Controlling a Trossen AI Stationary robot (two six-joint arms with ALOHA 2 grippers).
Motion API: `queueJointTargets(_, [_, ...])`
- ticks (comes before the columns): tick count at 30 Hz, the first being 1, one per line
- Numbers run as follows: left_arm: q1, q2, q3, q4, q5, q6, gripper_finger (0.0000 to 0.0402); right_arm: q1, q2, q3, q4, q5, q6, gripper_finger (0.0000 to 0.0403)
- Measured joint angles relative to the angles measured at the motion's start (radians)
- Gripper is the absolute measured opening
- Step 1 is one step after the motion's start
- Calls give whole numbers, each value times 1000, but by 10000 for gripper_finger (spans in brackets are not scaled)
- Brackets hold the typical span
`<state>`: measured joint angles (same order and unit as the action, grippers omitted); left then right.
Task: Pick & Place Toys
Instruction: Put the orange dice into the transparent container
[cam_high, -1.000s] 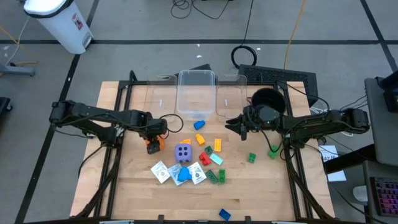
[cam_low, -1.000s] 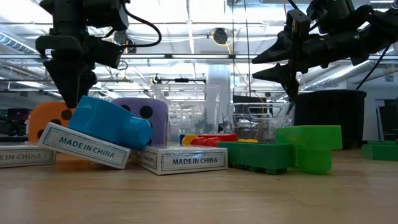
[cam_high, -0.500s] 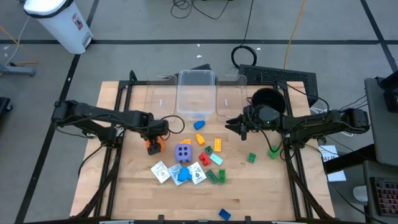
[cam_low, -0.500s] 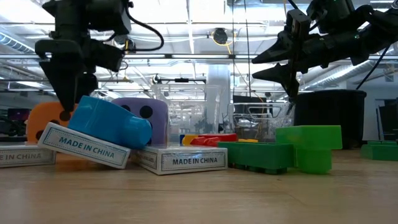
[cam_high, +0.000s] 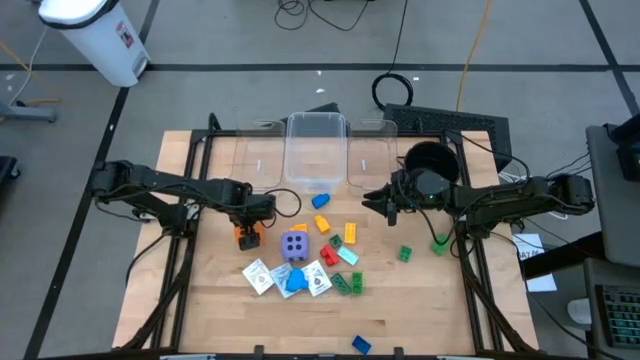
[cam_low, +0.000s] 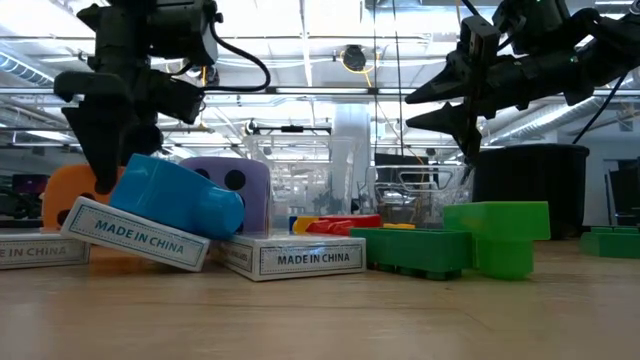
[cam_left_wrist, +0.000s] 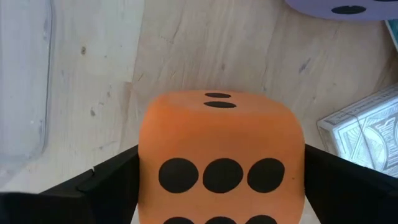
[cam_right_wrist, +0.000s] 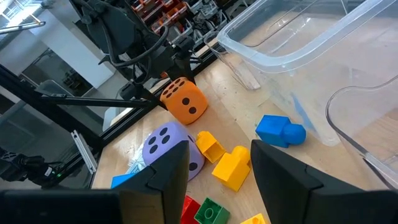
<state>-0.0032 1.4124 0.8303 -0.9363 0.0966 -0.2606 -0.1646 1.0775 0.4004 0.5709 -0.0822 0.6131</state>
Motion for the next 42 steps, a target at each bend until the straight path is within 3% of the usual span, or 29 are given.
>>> queueJointTargets(6, [0,0,0,-1,4,-2,321,0,0,0,0,1,-4,164])
queueJointTargets(16, [5,-21,35,-3,-3,-32,320,0,0,0,17,2,3,164])
queueJointTargets(23, [48,-122,92,-27,-21,-70,320,0,0,0,168,8,55,164])
queueJointTargets(32, [75,-278,203,-18,-165,-135,319,0,0,0,360,178,239,164])
queueJointTargets(38, [76,-345,274,206,-259,-100,319,0,0,34,438,238,339,164])
queueJointTargets(42, [76,-356,277,448,-263,-33,318,22,0,154,356,236,293,164])
